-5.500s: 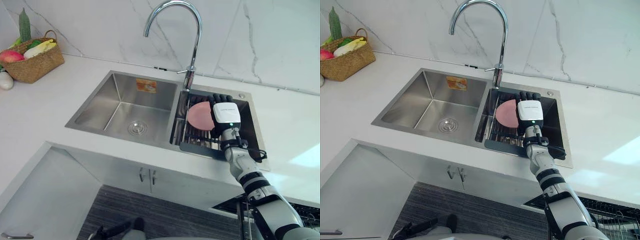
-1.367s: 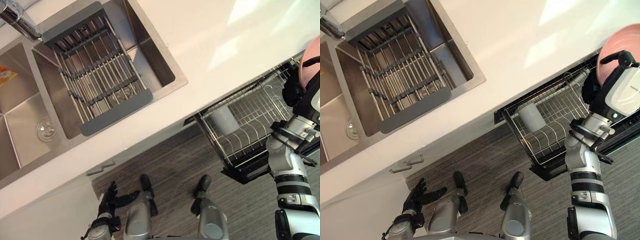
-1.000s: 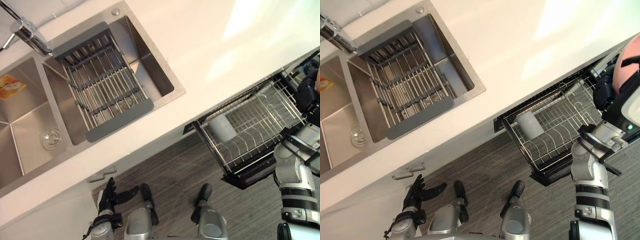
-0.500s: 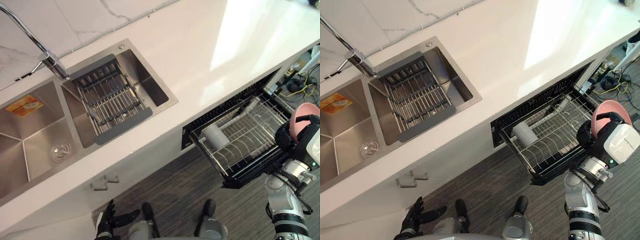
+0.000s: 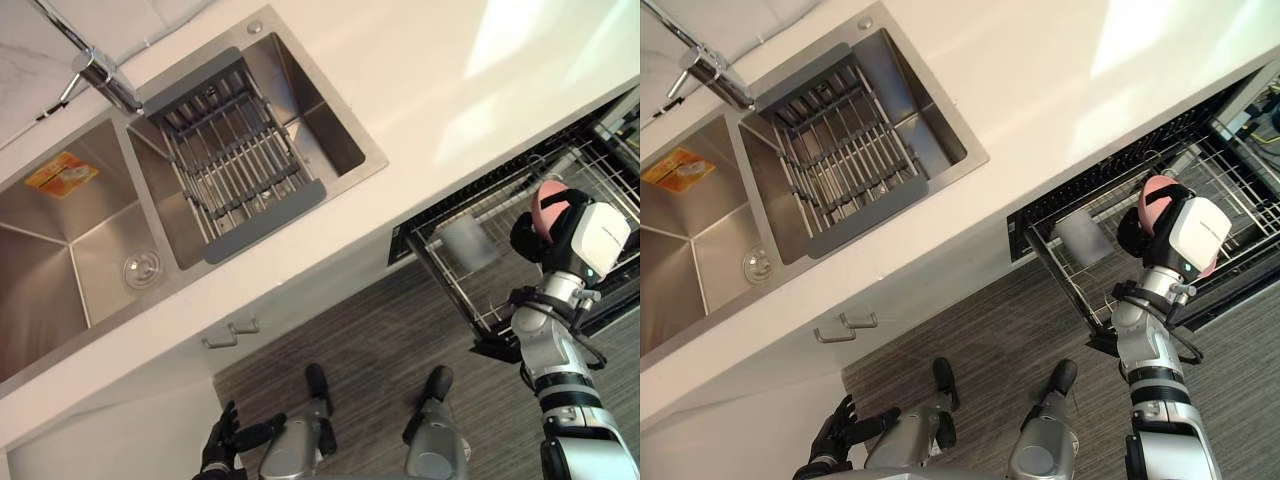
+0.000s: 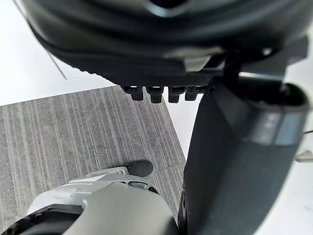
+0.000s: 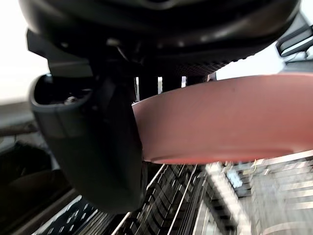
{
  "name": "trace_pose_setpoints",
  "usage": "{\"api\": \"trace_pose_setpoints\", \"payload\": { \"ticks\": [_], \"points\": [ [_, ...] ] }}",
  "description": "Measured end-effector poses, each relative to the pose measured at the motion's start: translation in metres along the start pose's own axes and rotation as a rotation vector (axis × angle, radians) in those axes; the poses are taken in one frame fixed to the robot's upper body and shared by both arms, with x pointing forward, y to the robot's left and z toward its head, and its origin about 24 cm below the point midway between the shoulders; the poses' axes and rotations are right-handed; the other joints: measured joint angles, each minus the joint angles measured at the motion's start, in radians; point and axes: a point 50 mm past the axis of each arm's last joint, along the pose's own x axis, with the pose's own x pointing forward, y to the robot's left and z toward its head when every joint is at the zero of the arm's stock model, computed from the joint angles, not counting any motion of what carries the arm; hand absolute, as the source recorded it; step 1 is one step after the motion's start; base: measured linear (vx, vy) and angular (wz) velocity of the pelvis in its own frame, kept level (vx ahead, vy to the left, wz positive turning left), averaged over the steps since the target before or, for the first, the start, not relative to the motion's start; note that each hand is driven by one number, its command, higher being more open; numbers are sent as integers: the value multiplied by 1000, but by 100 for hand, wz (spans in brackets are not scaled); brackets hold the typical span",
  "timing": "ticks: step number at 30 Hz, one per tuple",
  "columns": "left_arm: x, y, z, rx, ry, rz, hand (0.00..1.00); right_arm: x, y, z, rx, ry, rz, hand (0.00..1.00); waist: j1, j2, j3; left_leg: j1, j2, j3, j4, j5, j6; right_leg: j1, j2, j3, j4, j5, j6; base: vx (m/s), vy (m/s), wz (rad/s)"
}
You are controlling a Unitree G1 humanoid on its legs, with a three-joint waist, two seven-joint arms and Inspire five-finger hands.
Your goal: Walk over to the sink, pick up the cup, carry it to the dishwasher, place the cup inside the dishwasher, then close the dishwasher door
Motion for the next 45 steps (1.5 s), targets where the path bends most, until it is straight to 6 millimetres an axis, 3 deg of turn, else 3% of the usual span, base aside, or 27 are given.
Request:
{"api": "trace_pose_setpoints", "payload": {
  "ticks": [8,18,19,24,28,32,36,41,45],
  "points": [
    [4,-6,8,-26,-15,-44,100,13,12,15,27,14,84,0,8,1,19,-21,-9,-20,0,5,4,-6,-10,-21,0,1,1,31,11,8],
    [4,-6,10,-29,-18,-48,100,5,24,-12,-2,183,184,0,5,0,44,-20,-8,-20,0,9,3,-4,-10,-21,2,5,-1,0,0,0],
    [5,-7,10,-29,-19,-48,100,5,24,-13,-5,187,184,100,5,0,44,-18,-7,-20,0,9,4,-2,-10,-21,2,6,-1,0,0,0],
    [5,-6,10,-28,-16,-51,100,3,24,-17,-16,210,185,100,4,-4,46,-12,-5,-19,0,9,4,2,-9,-18,-1,10,-3,0,0,0],
    [5,-6,11,-27,-19,-50,100,-2,25,-28,74,302,226,100,5,-19,51,6,-2,-17,-1,9,4,22,-5,-16,-7,12,-3,6,1,-2],
    [5,-4,10,-21,-9,-44,100,-20,33,-37,158,354,335,100,5,-43,45,38,1,-16,-1,7,1,58,4,-16,-22,13,-2,22,-9,-5],
    [5,5,10,15,13,-29,100,-50,47,-37,322,448,440,100,6,-91,17,64,15,-3,-1,2,-5,80,24,-4,-38,15,-5,17,-22,-11],
    [4,12,7,67,33,-2,100,-60,38,-26,458,404,434,100,-2,-122,-31,103,20,20,-2,-5,-13,105,31,18,-48,17,-6,2,-6,-15],
    [2,18,2,117,51,23,100,-55,26,-23,442,350,367,100,-6,-145,-82,137,31,36,-2,-13,-22,131,45,34,-61,17,-7,14,-28,-16]
  ]
}}
